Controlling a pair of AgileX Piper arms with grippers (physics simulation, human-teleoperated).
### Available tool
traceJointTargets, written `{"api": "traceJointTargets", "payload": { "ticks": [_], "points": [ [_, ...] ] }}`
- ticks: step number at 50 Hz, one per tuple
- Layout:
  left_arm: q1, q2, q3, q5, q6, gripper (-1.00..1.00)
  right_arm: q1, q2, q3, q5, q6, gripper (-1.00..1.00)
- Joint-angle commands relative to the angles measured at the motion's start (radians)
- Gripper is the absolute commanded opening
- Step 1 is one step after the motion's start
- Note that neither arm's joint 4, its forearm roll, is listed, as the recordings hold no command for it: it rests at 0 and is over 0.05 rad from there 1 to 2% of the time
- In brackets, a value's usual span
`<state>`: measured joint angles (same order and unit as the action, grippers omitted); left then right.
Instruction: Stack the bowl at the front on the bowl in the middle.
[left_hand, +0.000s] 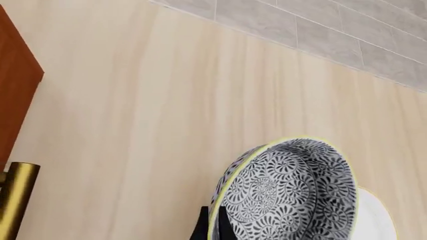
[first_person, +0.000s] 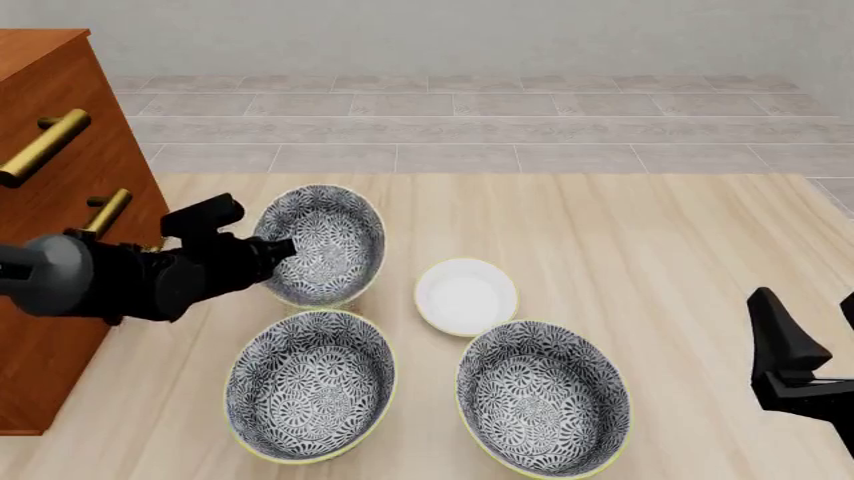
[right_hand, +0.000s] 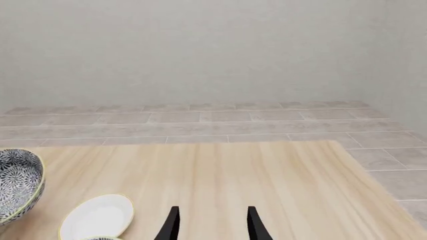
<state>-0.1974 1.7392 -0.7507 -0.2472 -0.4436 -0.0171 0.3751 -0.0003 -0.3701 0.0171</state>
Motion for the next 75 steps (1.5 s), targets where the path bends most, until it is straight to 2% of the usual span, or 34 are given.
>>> {"api": "traceJointTargets", "payload": {
  "ticks": [1, 18, 26, 35, 50, 63, 75],
  "points": [
    [0.024, -0.015, -0.025, -0.024, -0.012, -1.00, 0.000, -0.002, 0.000, 0.001, 0.002, 1.00],
    [0.035, -0.039, -0.020, -0.047, -0.021, -1.00, -0.004, -0.006, 0.000, 0.004, 0.002, 1.00],
    [0.031, -0.098, 0.003, -0.040, -0.028, -1.00, -0.001, -0.005, 0.000, 0.003, 0.000, 1.00],
    [0.027, -0.232, 0.056, -0.014, -0.036, -1.00, 0.000, -0.005, 0.000, 0.002, -0.003, 1.00],
    [0.022, -0.456, 0.108, 0.103, -0.016, -1.00, 0.005, -0.004, 0.000, 0.002, -0.007, 1.00],
    [0.034, -0.507, 0.119, 0.154, -0.006, -1.00, 0.003, -0.008, 0.000, 0.004, -0.007, 1.00],
    [-0.014, -0.695, 0.155, 0.299, 0.002, -1.00, 0.005, -0.010, 0.000, 0.005, -0.009, 1.00]
  ]
}}
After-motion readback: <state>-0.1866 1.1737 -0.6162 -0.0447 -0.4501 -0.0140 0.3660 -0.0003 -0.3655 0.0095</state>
